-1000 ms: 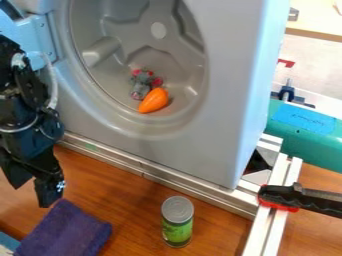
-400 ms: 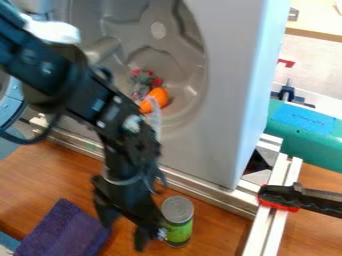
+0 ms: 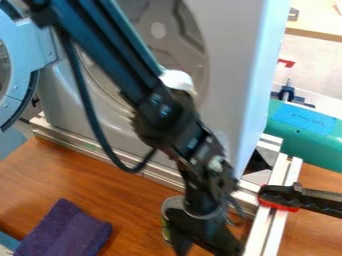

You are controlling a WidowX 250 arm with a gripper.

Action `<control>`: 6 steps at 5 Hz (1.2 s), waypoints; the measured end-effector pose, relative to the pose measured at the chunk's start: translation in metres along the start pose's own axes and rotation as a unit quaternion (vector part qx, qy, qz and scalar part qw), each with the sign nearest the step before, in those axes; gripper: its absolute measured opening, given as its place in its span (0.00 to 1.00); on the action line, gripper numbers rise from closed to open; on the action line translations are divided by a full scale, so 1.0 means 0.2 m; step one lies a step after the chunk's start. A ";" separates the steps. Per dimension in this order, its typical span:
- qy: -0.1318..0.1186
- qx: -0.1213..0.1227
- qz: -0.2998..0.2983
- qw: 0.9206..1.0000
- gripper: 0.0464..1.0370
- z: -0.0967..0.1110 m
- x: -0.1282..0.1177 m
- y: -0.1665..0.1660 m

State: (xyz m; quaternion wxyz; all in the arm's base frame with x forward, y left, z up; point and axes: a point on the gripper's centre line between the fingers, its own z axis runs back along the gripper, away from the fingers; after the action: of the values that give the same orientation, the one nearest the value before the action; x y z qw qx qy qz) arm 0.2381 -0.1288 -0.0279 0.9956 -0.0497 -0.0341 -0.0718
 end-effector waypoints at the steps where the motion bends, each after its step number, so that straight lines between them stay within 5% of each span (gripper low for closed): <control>1: -0.028 -0.006 0.001 1.000 0.96 -0.01 0.10 -0.10; 3: -0.034 0.029 -0.007 0.999 0.96 0.02 0.14 -0.08; 6: -0.029 0.024 0.035 0.999 0.96 0.01 0.16 0.17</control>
State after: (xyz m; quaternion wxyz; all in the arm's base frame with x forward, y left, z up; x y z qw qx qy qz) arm 0.2752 -0.0996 -0.0273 0.9970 -0.0292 -0.0633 -0.0342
